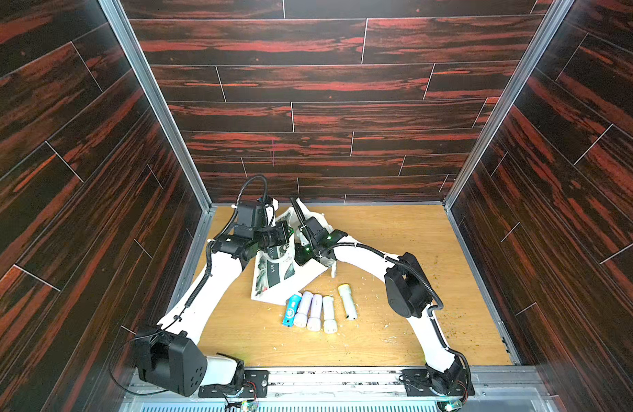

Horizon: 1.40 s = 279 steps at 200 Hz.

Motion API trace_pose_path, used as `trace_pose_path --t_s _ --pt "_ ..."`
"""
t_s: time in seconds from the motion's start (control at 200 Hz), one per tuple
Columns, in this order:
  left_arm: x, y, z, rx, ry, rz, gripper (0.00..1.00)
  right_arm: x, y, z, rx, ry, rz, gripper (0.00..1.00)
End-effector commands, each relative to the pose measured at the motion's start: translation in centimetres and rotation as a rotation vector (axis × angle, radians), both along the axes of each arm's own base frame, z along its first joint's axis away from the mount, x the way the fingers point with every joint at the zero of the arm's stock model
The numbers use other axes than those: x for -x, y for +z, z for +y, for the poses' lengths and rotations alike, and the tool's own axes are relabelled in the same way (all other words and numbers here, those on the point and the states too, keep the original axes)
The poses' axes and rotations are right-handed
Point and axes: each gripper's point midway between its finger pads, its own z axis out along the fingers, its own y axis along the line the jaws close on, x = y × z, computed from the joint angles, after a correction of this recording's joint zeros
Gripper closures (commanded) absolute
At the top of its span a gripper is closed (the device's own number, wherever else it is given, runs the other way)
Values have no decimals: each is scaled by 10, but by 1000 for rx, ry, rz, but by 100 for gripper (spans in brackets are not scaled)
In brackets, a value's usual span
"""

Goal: Put the flashlights into the tote bags
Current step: Place the flashlight in the canvas bag.

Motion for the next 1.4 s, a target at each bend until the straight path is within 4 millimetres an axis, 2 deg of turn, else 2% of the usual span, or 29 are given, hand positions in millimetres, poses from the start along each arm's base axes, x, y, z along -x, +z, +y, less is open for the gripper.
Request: trace_pose_path --t_s 0.0,0.1,0.331,0.521,0.691,0.872,0.997,1.067,1.208,1.318,1.393 --pt "5 18 -13 44 -63 -56 100 7 -7 -8 40 -3 11 25" --pt "6 17 -12 37 -60 -52 100 5 1 -10 33 -7 -17 19" --pt "9 12 -7 0 -53 -45 100 -2 31 -21 27 -44 -109 12" --pt "12 7 0 -53 -47 -39 100 -2 79 -29 -27 -52 -212 8" --pt "13 8 3 -70 -41 -41 100 0 123 -45 -55 -76 -313 8" --pt "12 10 7 -67 -31 -41 100 9 170 -66 -143 -104 -448 8" --pt "11 8 17 -87 -8 -35 100 21 192 -87 -172 -116 -532 8" --pt "11 5 27 -139 18 -27 100 30 197 -99 -163 -118 -548 8" --pt "15 -7 48 -272 68 11 100 48 190 -128 -105 -125 -542 10" --pt "15 -14 61 -340 108 23 100 63 171 -151 -38 -139 -509 11" --pt "15 -19 70 -386 134 37 100 71 146 -165 40 -148 -443 16"
